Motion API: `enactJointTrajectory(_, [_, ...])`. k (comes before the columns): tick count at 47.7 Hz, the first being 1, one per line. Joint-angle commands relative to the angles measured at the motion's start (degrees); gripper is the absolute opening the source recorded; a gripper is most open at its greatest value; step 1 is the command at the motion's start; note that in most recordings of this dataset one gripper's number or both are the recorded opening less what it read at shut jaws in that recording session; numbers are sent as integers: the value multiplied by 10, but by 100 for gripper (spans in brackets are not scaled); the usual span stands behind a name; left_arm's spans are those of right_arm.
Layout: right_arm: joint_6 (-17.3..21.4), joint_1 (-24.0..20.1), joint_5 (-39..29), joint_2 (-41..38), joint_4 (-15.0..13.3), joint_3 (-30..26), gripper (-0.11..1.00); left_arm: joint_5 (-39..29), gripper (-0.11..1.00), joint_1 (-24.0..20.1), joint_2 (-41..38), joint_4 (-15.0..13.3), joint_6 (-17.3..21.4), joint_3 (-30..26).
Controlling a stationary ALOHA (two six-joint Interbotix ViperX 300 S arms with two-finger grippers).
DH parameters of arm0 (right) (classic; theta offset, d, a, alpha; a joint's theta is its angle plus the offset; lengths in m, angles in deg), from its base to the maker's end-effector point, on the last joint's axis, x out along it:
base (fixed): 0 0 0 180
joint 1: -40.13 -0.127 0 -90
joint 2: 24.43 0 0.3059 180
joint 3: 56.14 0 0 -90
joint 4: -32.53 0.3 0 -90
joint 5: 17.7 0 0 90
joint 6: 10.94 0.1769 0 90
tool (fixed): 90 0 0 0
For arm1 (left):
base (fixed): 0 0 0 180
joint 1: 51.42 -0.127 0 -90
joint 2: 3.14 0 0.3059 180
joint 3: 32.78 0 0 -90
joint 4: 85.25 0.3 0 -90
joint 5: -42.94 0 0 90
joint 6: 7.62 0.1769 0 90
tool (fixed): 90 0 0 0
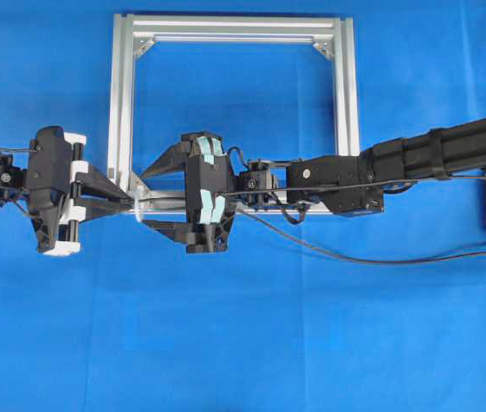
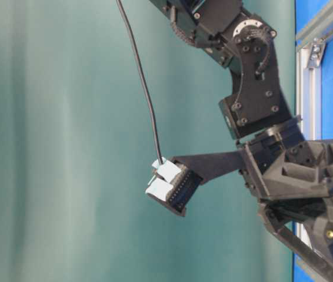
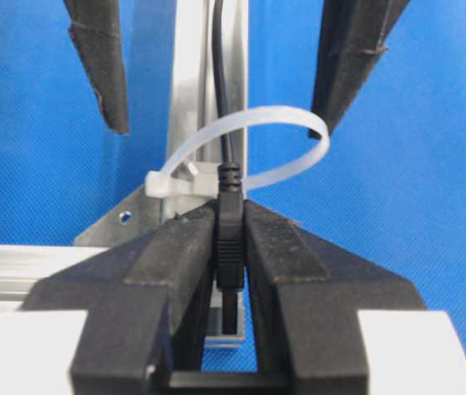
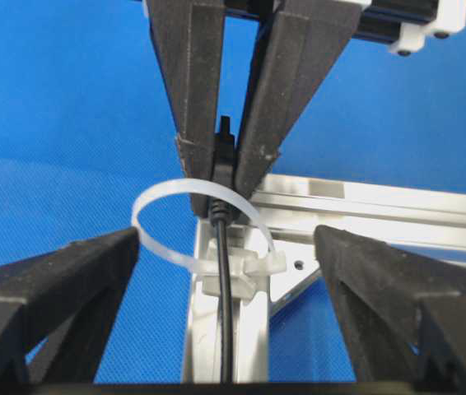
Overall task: Insert the wire through the string loop located on the left side.
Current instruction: 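Open the right gripper and pull the cable leftward with the left gripper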
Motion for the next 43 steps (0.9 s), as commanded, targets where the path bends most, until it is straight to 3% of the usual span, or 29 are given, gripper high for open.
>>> enactJointTrajectory(1, [1,-1,2,16,2,-4,94,4,7,-2,8,0,1,-5])
enactJointTrajectory(18, [0,-1,2,16,3,-4,95,-24,7,-3,48,0,1,14])
enactJointTrajectory(43, [0,-1,2,20,3,1,95,-179,7,-3,310,0,-1,76])
